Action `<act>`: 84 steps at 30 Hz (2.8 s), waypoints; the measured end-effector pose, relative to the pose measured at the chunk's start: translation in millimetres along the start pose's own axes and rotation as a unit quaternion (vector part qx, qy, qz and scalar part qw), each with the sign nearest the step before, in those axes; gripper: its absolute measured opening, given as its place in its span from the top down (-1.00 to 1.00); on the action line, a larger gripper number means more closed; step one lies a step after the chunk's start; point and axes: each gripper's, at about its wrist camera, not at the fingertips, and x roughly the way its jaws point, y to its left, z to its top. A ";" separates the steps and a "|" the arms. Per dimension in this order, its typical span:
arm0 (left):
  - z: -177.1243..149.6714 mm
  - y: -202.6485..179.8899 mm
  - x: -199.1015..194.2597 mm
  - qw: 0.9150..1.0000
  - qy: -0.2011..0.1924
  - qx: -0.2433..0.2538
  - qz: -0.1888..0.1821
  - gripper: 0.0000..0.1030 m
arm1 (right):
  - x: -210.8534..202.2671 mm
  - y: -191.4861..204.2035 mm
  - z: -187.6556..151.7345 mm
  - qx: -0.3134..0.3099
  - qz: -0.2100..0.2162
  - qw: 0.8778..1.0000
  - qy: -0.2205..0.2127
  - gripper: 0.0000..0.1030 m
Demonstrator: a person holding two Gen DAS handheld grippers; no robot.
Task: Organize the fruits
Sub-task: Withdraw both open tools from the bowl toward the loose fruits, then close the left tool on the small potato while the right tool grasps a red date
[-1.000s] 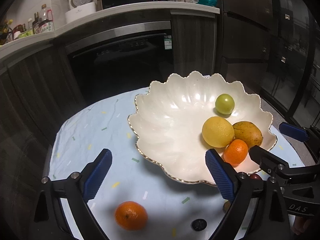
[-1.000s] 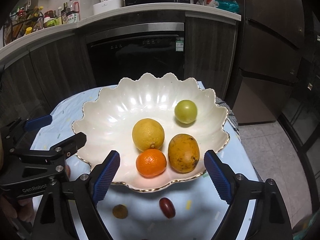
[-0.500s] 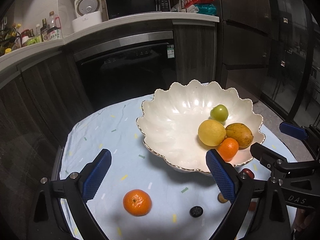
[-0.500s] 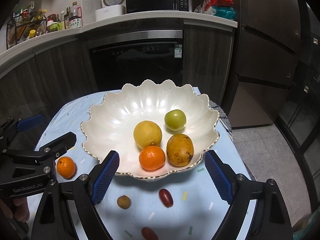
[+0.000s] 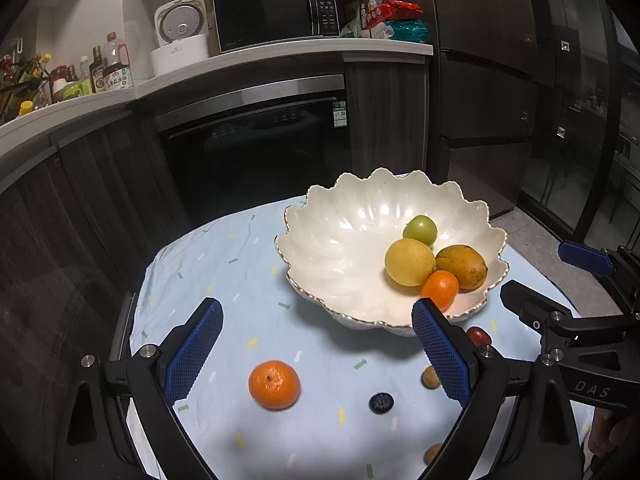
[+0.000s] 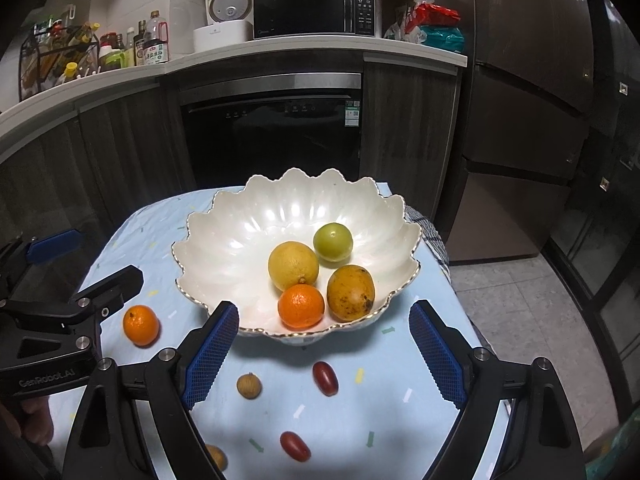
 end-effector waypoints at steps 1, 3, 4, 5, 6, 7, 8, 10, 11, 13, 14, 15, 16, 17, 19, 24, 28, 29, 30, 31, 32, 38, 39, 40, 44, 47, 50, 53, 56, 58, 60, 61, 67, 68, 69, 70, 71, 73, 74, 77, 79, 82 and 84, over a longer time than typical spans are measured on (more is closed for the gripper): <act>-1.3 -0.6 -1.3 1.000 0.000 0.000 0.001 -0.88 | -1.5 -0.5 -1.4 0.000 0.000 1.000 0.000 -0.71; -5.2 -2.7 -5.5 1.000 -0.001 -0.001 0.004 -0.88 | -3.1 -1.5 -3.4 0.000 -0.001 1.000 0.000 -0.71; -7.2 -3.8 -7.5 1.000 -0.002 -0.003 0.005 -0.88 | -4.6 -2.6 -5.7 0.000 -0.001 1.000 0.000 -0.71; -9.2 -4.5 -9.5 1.000 -0.003 -0.006 0.006 -0.88 | -5.1 -3.0 -7.2 0.000 -0.001 1.000 0.000 -0.71; -11.5 -5.8 -11.3 1.000 -0.004 -0.006 0.007 -0.88 | -5.5 -3.5 -9.3 -0.002 0.000 1.000 0.001 -0.71; -13.1 -6.7 -12.4 1.000 -0.003 -0.007 0.008 -0.88 | -5.9 -4.4 -12.1 -0.003 0.002 1.000 0.002 -0.71; -15.1 -8.0 -13.6 1.000 -0.003 -0.007 0.009 -0.88 | -6.3 -4.8 -13.6 -0.004 0.002 1.000 0.003 -0.71; -19.2 -10.7 -15.9 1.000 -0.003 -0.009 0.013 -0.88 | -6.9 -5.7 -17.8 -0.006 0.004 1.000 0.006 -0.71; -21.0 -11.5 -16.6 1.000 -0.002 -0.010 0.014 -0.88 | -7.4 -6.0 -19.8 -0.008 0.004 1.000 0.006 -0.71; -24.9 -13.8 -18.0 1.000 0.000 -0.011 0.013 -0.88 | -8.7 -6.9 -24.0 -0.010 0.006 1.000 0.007 -0.71; -26.8 -14.8 -18.8 1.000 0.000 -0.012 0.014 -0.88 | -8.7 -7.2 -25.2 -0.010 0.006 1.000 0.008 -0.71; -29.0 -15.6 -19.6 1.000 0.000 -0.013 0.015 -0.88 | -9.0 -8.0 -27.3 -0.011 0.007 1.000 0.010 -0.71; -31.0 -17.2 -19.8 1.000 0.000 -0.014 0.017 -0.88 | -9.1 -8.3 -28.5 -0.011 0.009 1.000 0.010 -0.71; -32.8 -18.0 -20.0 1.000 0.001 -0.015 0.020 -0.88 | -9.1 -8.6 -29.9 -0.012 0.010 1.000 0.011 -0.71; -37.4 -19.9 -19.8 1.000 0.006 -0.017 0.017 -0.88 | -9.3 -9.8 -33.2 -0.015 0.010 1.000 0.011 -0.71; -48.5 -24.7 -20.4 0.999 0.015 -0.026 0.017 -0.88 | -8.5 -12.2 -39.7 -0.021 0.012 1.000 0.012 -0.71; -55.6 -26.2 -21.5 0.999 0.015 -0.035 0.025 -0.88 | -6.2 -14.0 -46.8 -0.024 0.015 0.999 0.015 -0.71; -57.5 -26.4 -21.2 0.999 0.017 -0.036 0.025 -0.88 | -6.0 -14.1 -48.5 -0.026 0.015 0.999 0.016 -0.71; -59.5 -26.9 -21.0 0.999 0.018 -0.037 0.025 -0.88 | -5.7 -14.4 -50.3 -0.027 0.015 0.999 0.017 -0.71; -61.5 -27.4 -20.9 0.999 0.019 -0.038 0.026 -0.88 | -5.3 -14.8 -52.1 -0.028 0.017 0.999 0.018 -0.71; -63.3 -27.5 -21.1 0.999 0.019 -0.039 0.027 -0.88 | -4.7 -15.0 -53.4 -0.029 0.018 0.999 0.019 -0.71; -75.6 -31.3 -24.1 0.998 0.018 -0.044 0.032 -0.88 | -4.9 -15.7 -62.6 -0.035 0.029 0.999 0.020 -0.71; -77.6 -32.6 -24.2 0.998 0.019 -0.045 0.031 -0.88 | -5.0 -15.9 -64.5 -0.037 0.031 0.999 0.020 -0.71; -79.6 -33.9 -24.3 0.998 0.021 -0.046 0.030 -0.88 | -5.1 -16.2 -66.0 -0.037 0.032 0.999 0.020 -0.71; -86.0 -39.2 -22.0 0.998 0.030 -0.046 0.020 -0.88 | -2.6 -19.1 -72.2 -0.038 0.037 0.998 0.025 -0.70; -88.7 -43.1 -21.2 0.998 0.032 -0.041 0.019 -0.87 | 0.0 -20.9 -76.1 -0.042 0.038 0.998 0.028 -0.70; -92.9 -48.7 -19.9 0.999 0.035 -0.034 0.018 -0.87 | 2.0 -21.7 -80.0 -0.049 0.041 0.998 0.029 -0.68; -97.8 -54.8 -17.3 0.999 0.042 -0.028 0.014 -0.84 | 3.8 -22.7 -83.5 -0.055 0.048 0.997 0.031 -0.63; -102.0 -60.4 -15.3 0.999 0.048 -0.021 0.009 -0.79 | 5.1 -22.1 -86.7 -0.064 0.055 0.996 0.033 -0.57; -104.1 -63.5 -14.8 0.999 0.050 -0.016 0.006 -0.76 | 5.0 -22.0 -88.9 -0.071 0.059 0.995 0.033 -0.53; -106.1 -66.6 -14.1 0.999 0.051 -0.010 0.004 -0.69 | 5.0 -21.1 -90.9 -0.081 0.062 0.994 0.031 -0.51; -107.1 -68.7 -13.2 0.999 0.052 -0.006 0.003 -0.66 | 4.9 -20.8 -92.2 -0.087 0.065 0.994 0.030 -0.49; -111.9 -78.8 -10.0 0.998 0.056 0.006 -0.003 -0.59 | 10.3 -20.5 -96.0 -0.110 0.084 0.990 0.038 -0.36; -112.5 -79.9 -9.4 0.998 0.056 0.008 -0.004 -0.57 | 11.7 -20.1 -96.4 -0.112 0.088 0.989 0.040 -0.35; -113.2 -81.4 -8.4 0.998 0.057 0.010 -0.006 -0.56 | 12.7 -19.6 -97.1 -0.115 0.091 0.988 0.041 -0.33; -113.5 -82.0 -7.5 0.998 0.059 0.011 -0.007 -0.56 | 14.1 -19.4 -97.7 -0.117 0.095 0.988 0.043 -0.30; -114.1 -82.9 -6.4 0.998 0.060 0.012 -0.008 -0.52 | 15.5 -19.5 -98.6 -0.118 0.101 0.987 0.046 -0.29; -115.4 -85.2 -3.9 0.998 0.064 0.014 -0.010 -0.44 | 17.8 -18.9 -100.1 -0.123 0.108 0.985 0.048 -0.24; -116.1 -86.1 -2.9 0.998 0.065 0.015 -0.011 -0.41 | 18.8 -18.2 -100.6 -0.127 0.112 0.984 0.049 -0.23; -117.6 -88.5 0.2 0.997 0.070 0.018 -0.015 -0.32 | 21.2 -16.4 -101.2 -0.135 0.124 0.982 0.052 -0.17; -118.7 -90.1 2.1 0.997 0.073 0.019 -0.019 -0.24 | 23.3 -13.9 -101.4 -0.142 0.132 0.979 0.057 -0.14; -119.8 -91.8 5.4 0.996 0.079 0.019 -0.024 -0.13 | 26.5 -10.9 -100.6 -0.148 0.141 0.977 0.064 -0.04; -120.1 -92.0 7.7 0.996 0.082 0.018 -0.026 -0.09 | 29.0 -9.4 -100.1 -0.152 0.144 0.975 0.069 0.00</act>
